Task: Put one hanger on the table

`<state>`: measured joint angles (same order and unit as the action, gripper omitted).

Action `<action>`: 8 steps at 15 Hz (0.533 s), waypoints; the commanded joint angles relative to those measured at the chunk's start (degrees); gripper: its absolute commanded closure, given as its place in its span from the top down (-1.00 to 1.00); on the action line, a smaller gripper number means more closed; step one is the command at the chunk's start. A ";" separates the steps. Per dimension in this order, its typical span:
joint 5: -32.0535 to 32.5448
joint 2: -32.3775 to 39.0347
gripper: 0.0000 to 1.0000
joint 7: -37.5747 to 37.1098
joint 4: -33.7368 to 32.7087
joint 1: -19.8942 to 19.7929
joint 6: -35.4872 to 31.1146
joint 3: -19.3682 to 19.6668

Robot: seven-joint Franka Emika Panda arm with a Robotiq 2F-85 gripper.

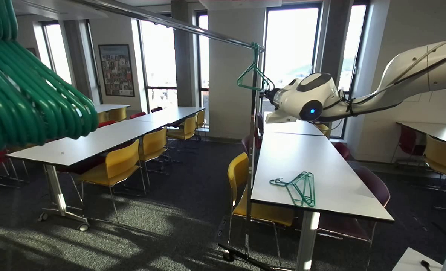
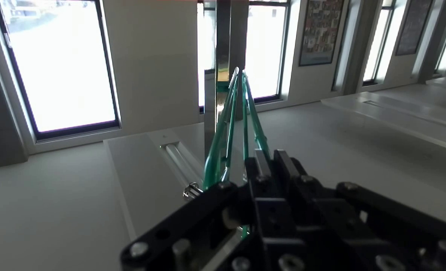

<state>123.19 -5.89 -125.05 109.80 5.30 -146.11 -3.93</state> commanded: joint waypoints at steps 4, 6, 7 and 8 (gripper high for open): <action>0.62 -1.32 -0.96 0.65 0.80 0.35 0.60 0.08; 1.41 -1.72 -0.96 0.30 0.28 0.44 1.61 -0.08; 1.56 -1.98 -0.96 0.13 -0.08 0.48 1.66 -0.11; 1.84 -2.24 -0.96 -0.07 -0.40 0.52 1.76 -0.15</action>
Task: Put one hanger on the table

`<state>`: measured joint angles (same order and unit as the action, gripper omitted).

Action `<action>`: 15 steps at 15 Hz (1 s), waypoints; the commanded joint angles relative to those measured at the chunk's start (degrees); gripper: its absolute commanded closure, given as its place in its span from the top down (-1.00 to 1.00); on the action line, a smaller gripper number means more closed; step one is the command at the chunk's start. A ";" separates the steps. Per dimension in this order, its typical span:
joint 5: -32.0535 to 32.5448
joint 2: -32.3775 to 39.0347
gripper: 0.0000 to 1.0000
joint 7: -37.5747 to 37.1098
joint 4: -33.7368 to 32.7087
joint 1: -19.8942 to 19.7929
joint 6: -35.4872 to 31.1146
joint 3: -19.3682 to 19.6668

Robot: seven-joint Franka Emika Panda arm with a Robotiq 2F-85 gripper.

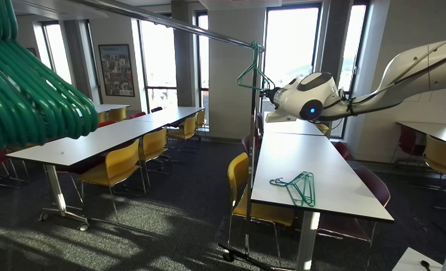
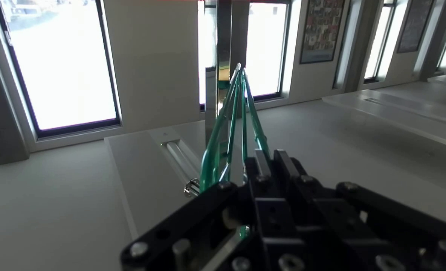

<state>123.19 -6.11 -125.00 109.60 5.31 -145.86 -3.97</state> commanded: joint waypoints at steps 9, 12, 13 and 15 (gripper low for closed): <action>2.36 -4.95 -0.96 -0.33 0.29 2.22 0.31 -0.88; 1.53 -6.19 -0.96 1.01 1.83 3.41 0.15 -1.78; 0.90 -7.10 -0.96 1.95 2.91 3.60 0.08 -1.89; -0.38 -8.82 -0.96 3.60 4.91 3.72 -0.53 -1.92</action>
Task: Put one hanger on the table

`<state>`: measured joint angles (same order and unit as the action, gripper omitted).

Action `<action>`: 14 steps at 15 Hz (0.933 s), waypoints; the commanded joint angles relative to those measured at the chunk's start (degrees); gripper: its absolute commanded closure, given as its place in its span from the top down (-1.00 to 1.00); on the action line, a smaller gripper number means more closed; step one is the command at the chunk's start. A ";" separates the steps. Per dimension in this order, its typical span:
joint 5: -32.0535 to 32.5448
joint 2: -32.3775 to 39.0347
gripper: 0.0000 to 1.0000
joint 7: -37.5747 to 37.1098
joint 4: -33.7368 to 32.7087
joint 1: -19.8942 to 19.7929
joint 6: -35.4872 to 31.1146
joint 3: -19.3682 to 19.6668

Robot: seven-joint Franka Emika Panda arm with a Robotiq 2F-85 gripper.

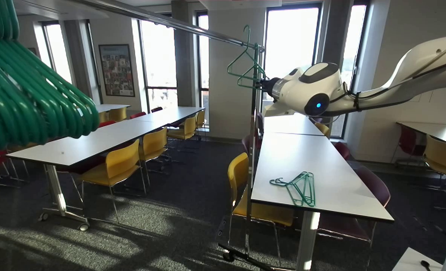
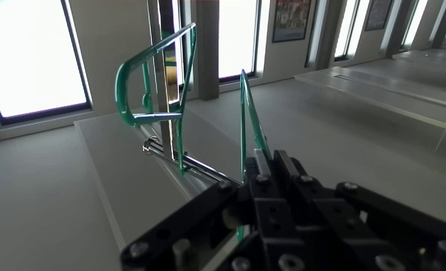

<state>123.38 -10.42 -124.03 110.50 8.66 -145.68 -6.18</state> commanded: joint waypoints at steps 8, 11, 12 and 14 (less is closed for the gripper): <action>-8.24 -11.84 -0.96 9.56 11.38 0.74 -0.10 2.00; -11.40 -13.79 -0.96 11.44 13.10 1.01 -0.28 2.53; -12.54 -14.29 -0.96 11.96 13.59 1.09 -0.50 2.69; -14.60 -15.32 -0.96 13.02 14.53 1.18 -0.63 2.84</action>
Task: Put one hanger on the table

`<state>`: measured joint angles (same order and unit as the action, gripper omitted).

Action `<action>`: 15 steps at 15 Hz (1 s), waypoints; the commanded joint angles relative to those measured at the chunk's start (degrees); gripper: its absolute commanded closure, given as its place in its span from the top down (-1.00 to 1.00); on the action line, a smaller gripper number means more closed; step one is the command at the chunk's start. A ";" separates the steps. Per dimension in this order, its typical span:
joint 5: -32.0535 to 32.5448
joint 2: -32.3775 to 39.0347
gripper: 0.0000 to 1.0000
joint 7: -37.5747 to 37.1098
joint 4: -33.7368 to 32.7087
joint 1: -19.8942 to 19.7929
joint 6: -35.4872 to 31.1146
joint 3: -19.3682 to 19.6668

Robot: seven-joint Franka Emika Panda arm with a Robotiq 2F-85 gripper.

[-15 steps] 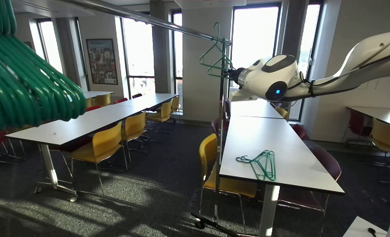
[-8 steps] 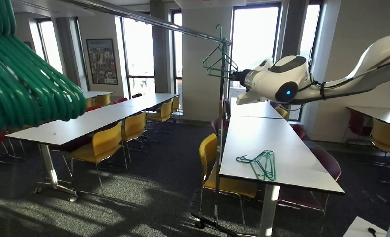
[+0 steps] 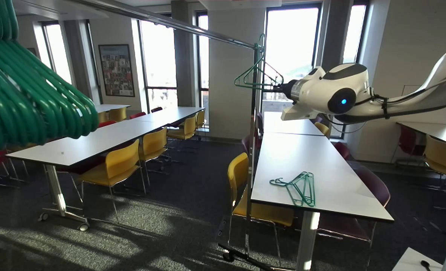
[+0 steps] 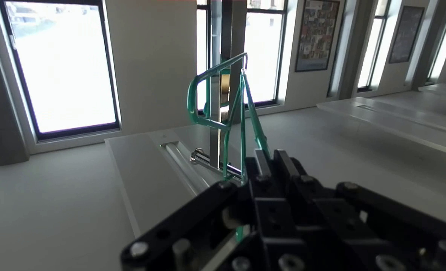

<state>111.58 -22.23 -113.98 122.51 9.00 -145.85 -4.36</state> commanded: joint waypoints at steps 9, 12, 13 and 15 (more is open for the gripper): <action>-8.15 -4.51 -0.96 3.82 4.09 0.52 -6.69 1.15; -10.23 -4.47 -0.96 4.88 4.64 0.35 -9.25 1.25; -10.82 -4.45 -0.96 5.52 4.82 0.26 -9.73 1.23; -11.51 -4.36 -0.96 6.62 5.12 0.11 -10.27 1.14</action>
<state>101.78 -24.79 -110.66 126.36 9.12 -154.13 -4.00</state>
